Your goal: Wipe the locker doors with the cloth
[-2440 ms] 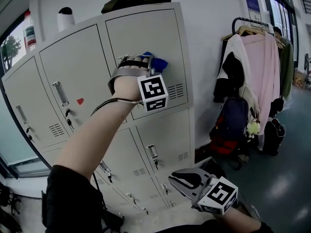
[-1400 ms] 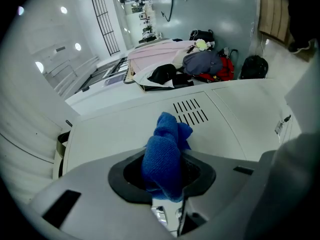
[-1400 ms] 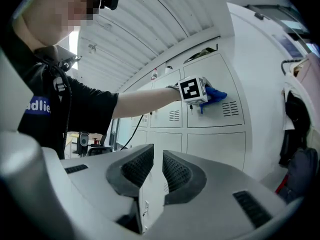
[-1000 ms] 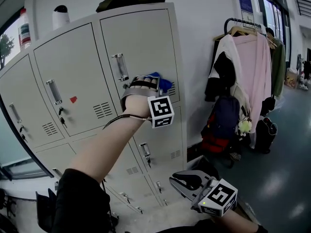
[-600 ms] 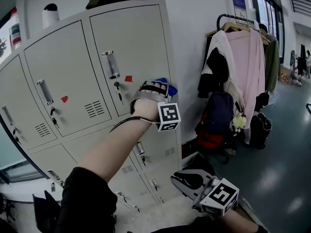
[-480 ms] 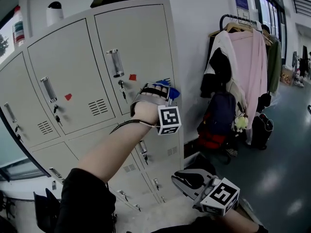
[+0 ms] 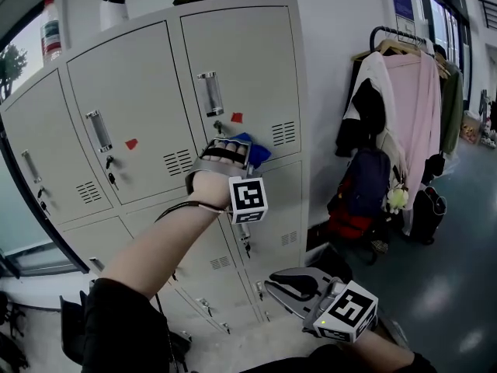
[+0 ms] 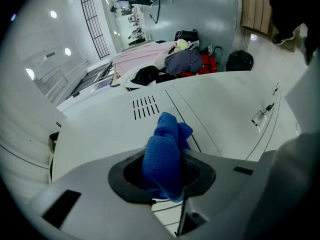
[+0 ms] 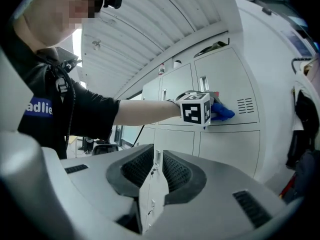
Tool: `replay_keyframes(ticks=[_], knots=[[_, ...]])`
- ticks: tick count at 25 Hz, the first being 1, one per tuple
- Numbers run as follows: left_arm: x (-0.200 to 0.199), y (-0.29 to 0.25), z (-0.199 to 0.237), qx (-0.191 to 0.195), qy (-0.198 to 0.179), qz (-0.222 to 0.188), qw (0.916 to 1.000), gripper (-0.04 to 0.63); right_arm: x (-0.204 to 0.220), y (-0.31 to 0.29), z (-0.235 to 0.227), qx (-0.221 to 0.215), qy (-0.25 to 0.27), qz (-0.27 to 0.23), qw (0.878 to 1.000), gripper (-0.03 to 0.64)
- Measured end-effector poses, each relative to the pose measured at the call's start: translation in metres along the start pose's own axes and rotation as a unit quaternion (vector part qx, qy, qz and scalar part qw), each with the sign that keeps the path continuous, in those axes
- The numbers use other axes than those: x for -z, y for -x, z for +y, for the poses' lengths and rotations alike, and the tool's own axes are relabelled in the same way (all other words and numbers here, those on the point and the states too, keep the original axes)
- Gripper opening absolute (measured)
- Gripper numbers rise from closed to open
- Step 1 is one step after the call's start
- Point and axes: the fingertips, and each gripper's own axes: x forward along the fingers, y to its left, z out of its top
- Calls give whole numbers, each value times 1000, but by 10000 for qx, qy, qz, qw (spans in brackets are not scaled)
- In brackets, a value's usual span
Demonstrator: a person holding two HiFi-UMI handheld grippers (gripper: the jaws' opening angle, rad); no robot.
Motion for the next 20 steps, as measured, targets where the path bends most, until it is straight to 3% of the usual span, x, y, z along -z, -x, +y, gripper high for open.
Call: replay_keyframes(ticks=[4,20], knots=[[-7,-11,-13,55,5,-30,10000,112,2,2,-6,75,-20,35,10000,52],[-109,-43,-1,-32,322,-814,9962,112,17,32,-45,586,-67,37,9983,52]])
